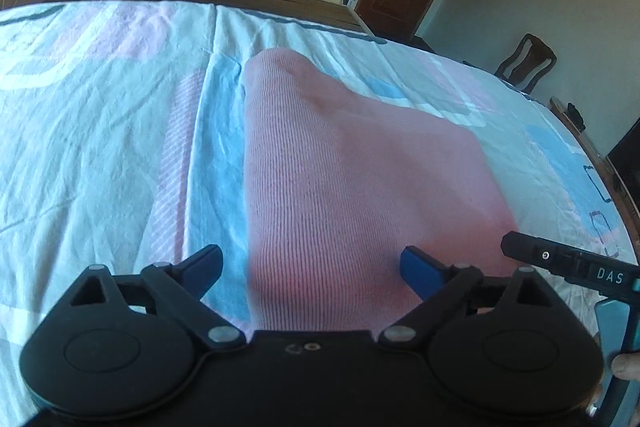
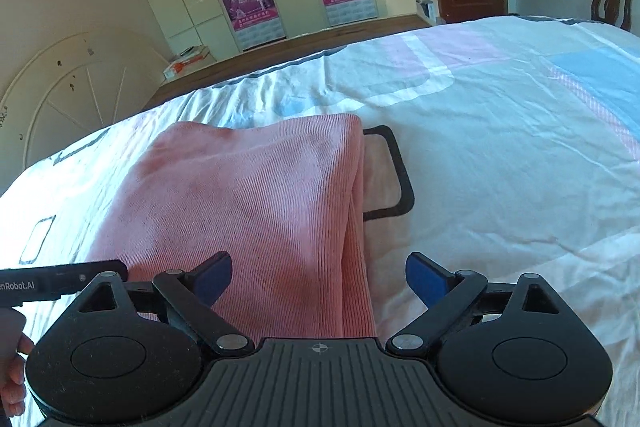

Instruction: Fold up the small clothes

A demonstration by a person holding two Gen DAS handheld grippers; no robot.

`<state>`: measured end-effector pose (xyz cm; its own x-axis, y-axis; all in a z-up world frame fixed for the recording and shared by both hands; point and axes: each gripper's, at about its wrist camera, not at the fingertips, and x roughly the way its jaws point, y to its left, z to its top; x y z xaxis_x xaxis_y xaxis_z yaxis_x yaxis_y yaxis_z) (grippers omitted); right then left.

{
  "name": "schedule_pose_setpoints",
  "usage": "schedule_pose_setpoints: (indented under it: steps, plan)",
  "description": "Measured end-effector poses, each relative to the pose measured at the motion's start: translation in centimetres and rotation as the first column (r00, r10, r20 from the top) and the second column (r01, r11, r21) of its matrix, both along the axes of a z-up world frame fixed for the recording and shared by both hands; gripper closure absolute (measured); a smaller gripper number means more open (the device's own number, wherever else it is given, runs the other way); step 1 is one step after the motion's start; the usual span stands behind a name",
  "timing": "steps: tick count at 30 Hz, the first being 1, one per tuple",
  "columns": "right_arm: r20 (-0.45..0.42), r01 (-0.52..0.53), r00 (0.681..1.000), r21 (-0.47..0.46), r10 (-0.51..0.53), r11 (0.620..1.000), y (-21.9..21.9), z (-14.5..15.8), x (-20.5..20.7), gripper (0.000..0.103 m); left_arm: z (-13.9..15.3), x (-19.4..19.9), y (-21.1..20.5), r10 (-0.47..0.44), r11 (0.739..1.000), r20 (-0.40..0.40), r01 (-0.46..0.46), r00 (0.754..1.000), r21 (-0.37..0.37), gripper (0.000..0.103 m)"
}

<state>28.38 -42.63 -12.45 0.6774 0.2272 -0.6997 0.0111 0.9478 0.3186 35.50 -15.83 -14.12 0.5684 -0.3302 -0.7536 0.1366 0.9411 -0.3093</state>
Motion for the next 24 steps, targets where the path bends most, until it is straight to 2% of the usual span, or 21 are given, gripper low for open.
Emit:
schedule_pose_setpoints:
  steps: [5,8,11,13,15,16,18,21,23,24]
  plan:
    - [-0.049,-0.009,0.999,0.084,0.013,0.996,-1.2,-1.8,2.4,0.011,-1.5,1.4,0.2,-0.018,0.997,-0.03,0.016,0.999,-0.078,0.007]
    - [-0.047,-0.009,0.999,0.179,0.018,0.984,-1.9,-2.8,2.9,0.011,-2.4,2.0,0.2,-0.039,0.99,-0.044,0.033,0.998,-0.134,0.013]
    - [-0.028,-0.033,0.999,0.162,0.038,0.986,-1.2,-2.9,3.3,0.011,-2.6,2.2,-0.3,-0.063,0.989,-0.04,0.057,0.997,-0.137,0.018]
    - [-0.029,-0.063,0.997,0.196,0.07,0.979,-0.7,-2.8,3.5,0.02,-2.5,2.3,-0.5,-0.065,0.988,-0.045,0.058,0.997,-0.143,0.021]
    - [-0.035,-0.083,0.995,0.168,0.09,0.982,0.0,-2.6,3.4,0.038,-2.3,2.3,-0.5,-0.067,0.987,-0.045,0.059,0.997,-0.152,0.031]
    - [-0.034,-0.085,0.995,0.156,0.092,0.984,0.1,-2.6,3.4,0.041,-2.2,2.3,-0.4,-0.069,0.986,-0.039,0.062,0.997,-0.152,0.032]
    - [-0.033,-0.061,0.997,0.172,0.068,0.983,-0.6,-2.9,3.4,0.056,-2.2,2.3,-0.6,-0.074,0.988,-0.027,0.07,0.997,-0.141,0.036]
    - [-0.049,-0.028,0.998,0.194,0.038,0.981,-0.7,-3.1,3.8,0.062,-1.9,2.4,-1.2,-0.067,0.991,-0.009,0.065,0.998,-0.113,0.042]
    - [-0.055,-0.066,0.995,0.186,0.077,0.98,0.4,-2.5,3.7,0.07,-1.1,2.0,-1.9,-0.073,0.994,0.019,0.074,0.997,-0.083,0.052]
    - [-0.053,-0.09,0.993,0.204,0.103,0.975,0.8,-2.3,3.6,0.071,-0.7,1.8,-2.1,-0.079,0.994,0.033,0.081,0.996,-0.066,0.055]
